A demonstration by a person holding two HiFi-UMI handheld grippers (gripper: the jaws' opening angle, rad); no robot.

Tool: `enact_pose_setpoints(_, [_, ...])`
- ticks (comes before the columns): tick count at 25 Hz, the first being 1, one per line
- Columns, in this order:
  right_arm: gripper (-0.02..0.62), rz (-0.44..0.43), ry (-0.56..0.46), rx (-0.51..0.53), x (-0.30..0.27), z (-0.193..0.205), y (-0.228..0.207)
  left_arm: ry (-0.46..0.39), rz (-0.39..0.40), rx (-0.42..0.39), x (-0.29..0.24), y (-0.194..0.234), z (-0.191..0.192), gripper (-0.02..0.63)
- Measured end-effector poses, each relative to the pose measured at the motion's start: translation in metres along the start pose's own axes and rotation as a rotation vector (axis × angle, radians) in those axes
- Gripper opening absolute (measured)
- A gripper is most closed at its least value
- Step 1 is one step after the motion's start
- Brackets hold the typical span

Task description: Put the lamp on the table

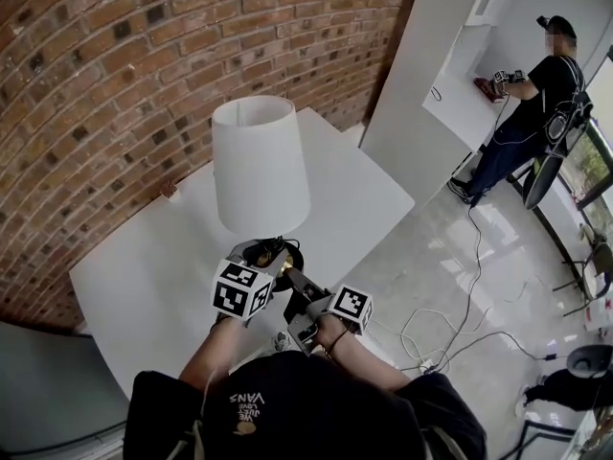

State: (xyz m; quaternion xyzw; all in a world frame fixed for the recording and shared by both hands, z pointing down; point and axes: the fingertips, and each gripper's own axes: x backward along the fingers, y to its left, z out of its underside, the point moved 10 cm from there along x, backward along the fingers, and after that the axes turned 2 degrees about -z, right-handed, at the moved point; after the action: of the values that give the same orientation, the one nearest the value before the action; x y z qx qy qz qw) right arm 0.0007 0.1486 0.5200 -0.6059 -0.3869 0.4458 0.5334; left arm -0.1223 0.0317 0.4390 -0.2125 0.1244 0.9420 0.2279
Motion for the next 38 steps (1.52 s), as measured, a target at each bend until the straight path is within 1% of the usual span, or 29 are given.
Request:
enact_pose_setpoints(4, [0.109, 0.020, 0.016, -0.007, -0.023, -0.003, 0.004, 0.007, -0.007, -0.009, -0.004, 0.021, -0.007, 0.140])
enact_pose_setpoints(6, [0.109, 0.042, 0.027, -0.002, -0.032, -0.004, 0.004, 0.006, -0.011, 0.006, -0.007, 0.031, -0.006, 0.138])
enact_pose_setpoints(14, [0.109, 0.043, 0.096, -0.007, -0.071, -0.025, 0.002, 0.011, -0.078, 0.064, -0.024, 0.062, -0.010, 0.138])
enact_pose_setpoints(21, [0.110, 0.052, 0.190, 0.006, -0.103, -0.070, 0.001, 0.005, -0.161, 0.108, -0.058, 0.077, -0.023, 0.137])
enact_pose_setpoints(24, [0.112, 0.069, 0.238, 0.013, -0.115, -0.089, 0.003, 0.002, -0.198, 0.139, -0.073, 0.083, -0.029, 0.137])
enact_pose_setpoints(29, [0.114, 0.072, 0.320, 0.044, -0.138, -0.124, 0.008, -0.008, -0.272, 0.191, -0.095, 0.091, -0.042, 0.137])
enact_pose_setpoints(38, [0.120, 0.064, 0.409, 0.098, -0.172, -0.171, 0.012, -0.042, -0.356, 0.208, -0.131, 0.104, -0.061, 0.134])
